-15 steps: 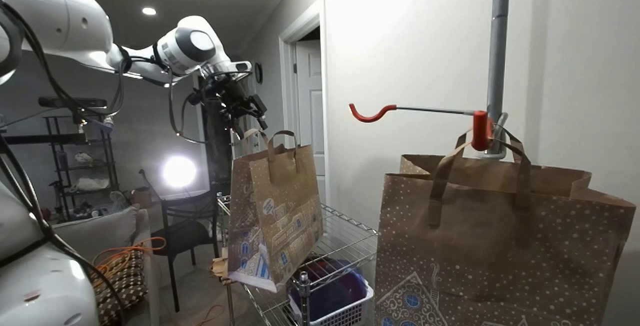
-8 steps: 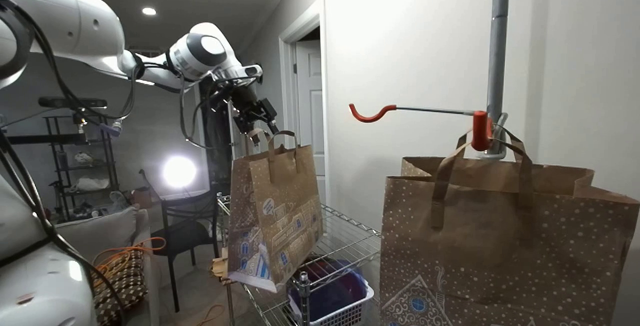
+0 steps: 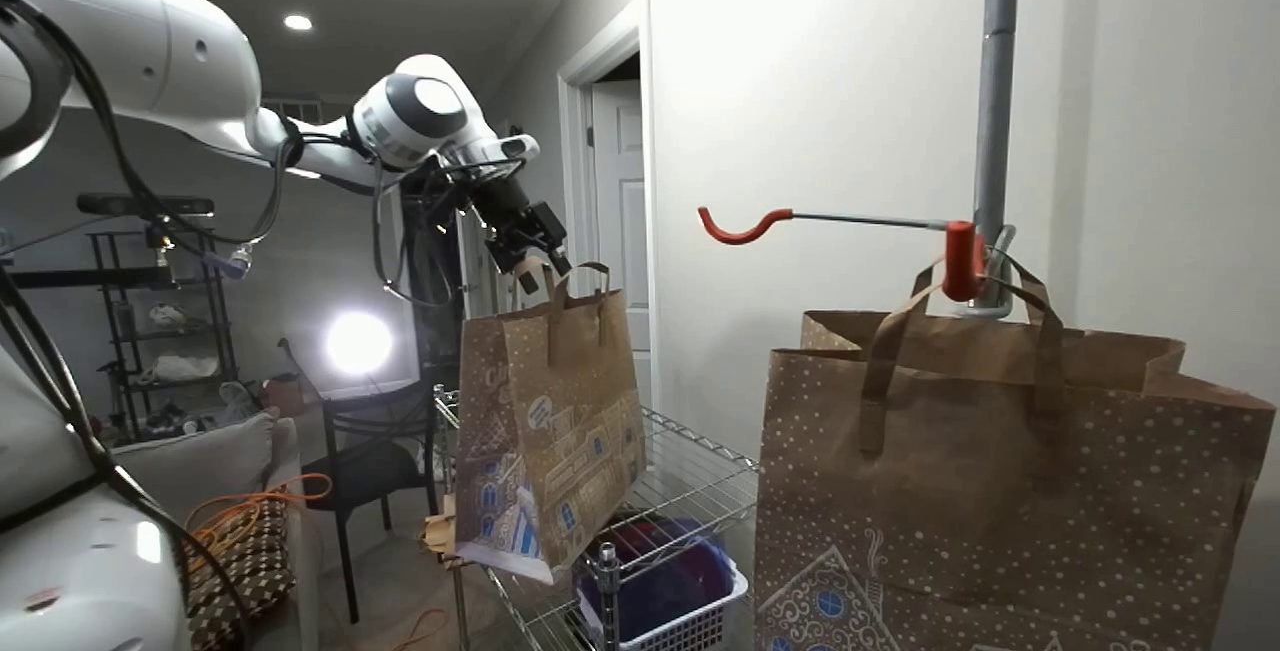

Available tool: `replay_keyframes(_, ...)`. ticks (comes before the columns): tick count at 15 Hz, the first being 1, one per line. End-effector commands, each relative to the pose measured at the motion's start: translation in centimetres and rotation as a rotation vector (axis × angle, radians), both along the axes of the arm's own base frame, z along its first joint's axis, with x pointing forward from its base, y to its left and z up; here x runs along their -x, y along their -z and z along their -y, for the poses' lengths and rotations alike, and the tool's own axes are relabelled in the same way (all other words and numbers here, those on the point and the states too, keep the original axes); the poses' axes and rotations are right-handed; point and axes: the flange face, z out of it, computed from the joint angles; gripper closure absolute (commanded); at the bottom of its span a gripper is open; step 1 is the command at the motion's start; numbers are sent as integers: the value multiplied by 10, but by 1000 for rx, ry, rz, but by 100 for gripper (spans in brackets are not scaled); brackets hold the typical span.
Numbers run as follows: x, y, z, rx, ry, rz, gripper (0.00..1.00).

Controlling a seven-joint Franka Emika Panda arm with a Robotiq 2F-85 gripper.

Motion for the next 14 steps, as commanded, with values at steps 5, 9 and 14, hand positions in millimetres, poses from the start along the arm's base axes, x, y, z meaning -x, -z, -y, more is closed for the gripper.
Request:
replay_keyframes(5,17,-11,-10,15,-49,19,0)
replay_keyframes(9,20,-17,-7,124,-40,62,0)
replay_keyframes(14,17,0,-3,125,-52,20,0)
